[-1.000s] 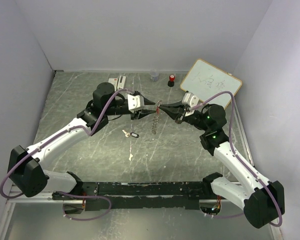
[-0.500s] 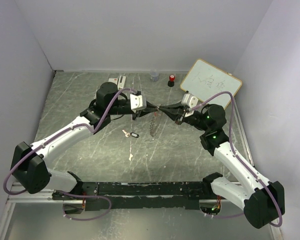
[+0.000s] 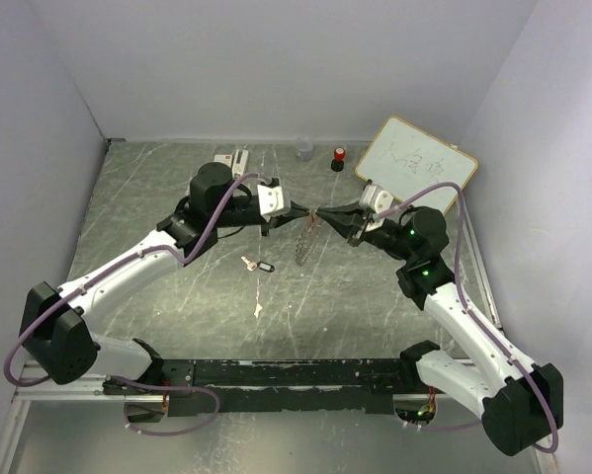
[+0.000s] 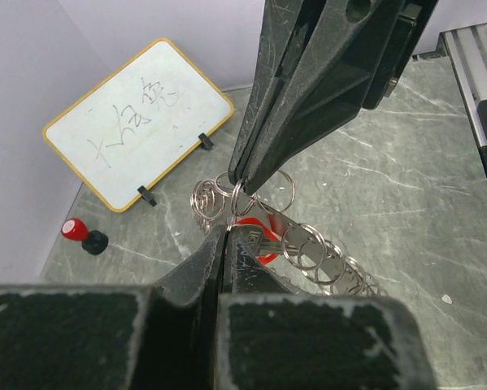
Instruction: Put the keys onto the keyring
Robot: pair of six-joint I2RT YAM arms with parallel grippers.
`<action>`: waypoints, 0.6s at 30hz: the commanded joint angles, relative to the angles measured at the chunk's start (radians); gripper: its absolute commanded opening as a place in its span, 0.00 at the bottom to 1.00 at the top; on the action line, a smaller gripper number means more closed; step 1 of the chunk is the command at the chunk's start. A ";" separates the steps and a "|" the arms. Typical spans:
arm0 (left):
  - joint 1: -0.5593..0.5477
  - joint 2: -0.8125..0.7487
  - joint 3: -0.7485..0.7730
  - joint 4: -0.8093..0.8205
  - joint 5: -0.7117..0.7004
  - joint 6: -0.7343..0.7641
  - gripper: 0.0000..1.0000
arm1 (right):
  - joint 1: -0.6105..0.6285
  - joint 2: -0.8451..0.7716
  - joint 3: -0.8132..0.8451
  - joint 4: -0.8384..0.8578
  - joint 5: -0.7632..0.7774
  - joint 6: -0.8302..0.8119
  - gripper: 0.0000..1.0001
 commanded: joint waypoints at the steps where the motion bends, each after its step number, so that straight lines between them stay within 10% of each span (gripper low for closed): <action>1: -0.003 -0.054 0.019 0.013 -0.086 -0.005 0.07 | -0.001 -0.034 0.015 -0.010 0.033 -0.014 0.00; 18: -0.017 -0.071 0.017 0.017 -0.170 -0.010 0.07 | -0.003 -0.038 -0.048 0.155 0.110 0.119 0.00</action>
